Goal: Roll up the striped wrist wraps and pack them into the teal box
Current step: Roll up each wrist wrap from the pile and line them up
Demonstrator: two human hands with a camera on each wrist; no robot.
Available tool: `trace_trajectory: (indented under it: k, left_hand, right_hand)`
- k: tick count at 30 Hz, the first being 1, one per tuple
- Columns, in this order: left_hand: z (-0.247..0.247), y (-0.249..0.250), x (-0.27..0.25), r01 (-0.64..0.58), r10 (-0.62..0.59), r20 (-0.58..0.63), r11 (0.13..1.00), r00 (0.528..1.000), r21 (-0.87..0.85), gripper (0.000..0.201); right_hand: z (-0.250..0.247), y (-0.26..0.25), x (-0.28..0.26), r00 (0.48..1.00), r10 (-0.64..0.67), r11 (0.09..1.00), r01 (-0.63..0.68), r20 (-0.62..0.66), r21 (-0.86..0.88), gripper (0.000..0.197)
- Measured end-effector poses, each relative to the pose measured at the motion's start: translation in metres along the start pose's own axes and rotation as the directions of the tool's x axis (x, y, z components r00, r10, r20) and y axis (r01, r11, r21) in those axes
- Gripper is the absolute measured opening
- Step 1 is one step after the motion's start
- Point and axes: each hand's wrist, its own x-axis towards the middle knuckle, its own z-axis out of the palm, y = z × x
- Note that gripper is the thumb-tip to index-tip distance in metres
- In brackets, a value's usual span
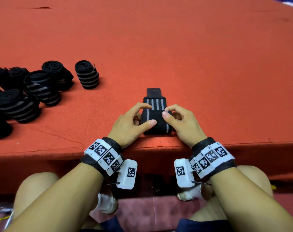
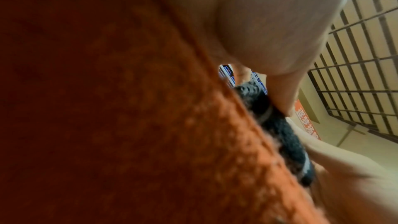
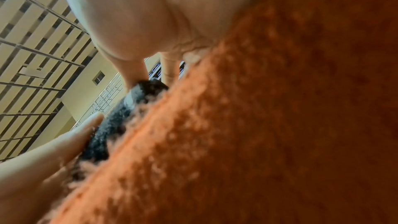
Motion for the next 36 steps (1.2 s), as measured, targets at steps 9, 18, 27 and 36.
trace_trajectory:
  k: [9, 18, 27, 36]
  left_hand:
    - [0.000, -0.001, -0.003, -0.072, 0.072, 0.007, 0.997, 0.997, 0.025, 0.068]
    - [0.005, -0.006, 0.004, 0.022, -0.025, -0.068, 0.999, 0.997, -0.033, 0.052]
    - [0.006, 0.000, 0.000, 0.002, 0.003, -0.068, 0.998, 0.998, 0.068, 0.051]
    - [0.003, -0.001, -0.004, -0.061, 0.059, -0.043, 0.997, 0.997, -0.049, 0.038]
  right_hand:
    - [0.002, 0.002, 0.004, 0.992, 0.023, 0.991, -0.039, -0.121, -0.128, 0.020]
    - [-0.007, -0.001, -0.010, 0.986, -0.136, 0.990, 0.139, 0.100, -0.023, 0.048]
    - [-0.007, -0.003, -0.008, 0.997, -0.065, 0.994, 0.069, 0.051, -0.081, 0.028]
    - [-0.001, -0.003, 0.000, 0.999, 0.001, 0.997, 0.002, 0.035, -0.079, 0.037]
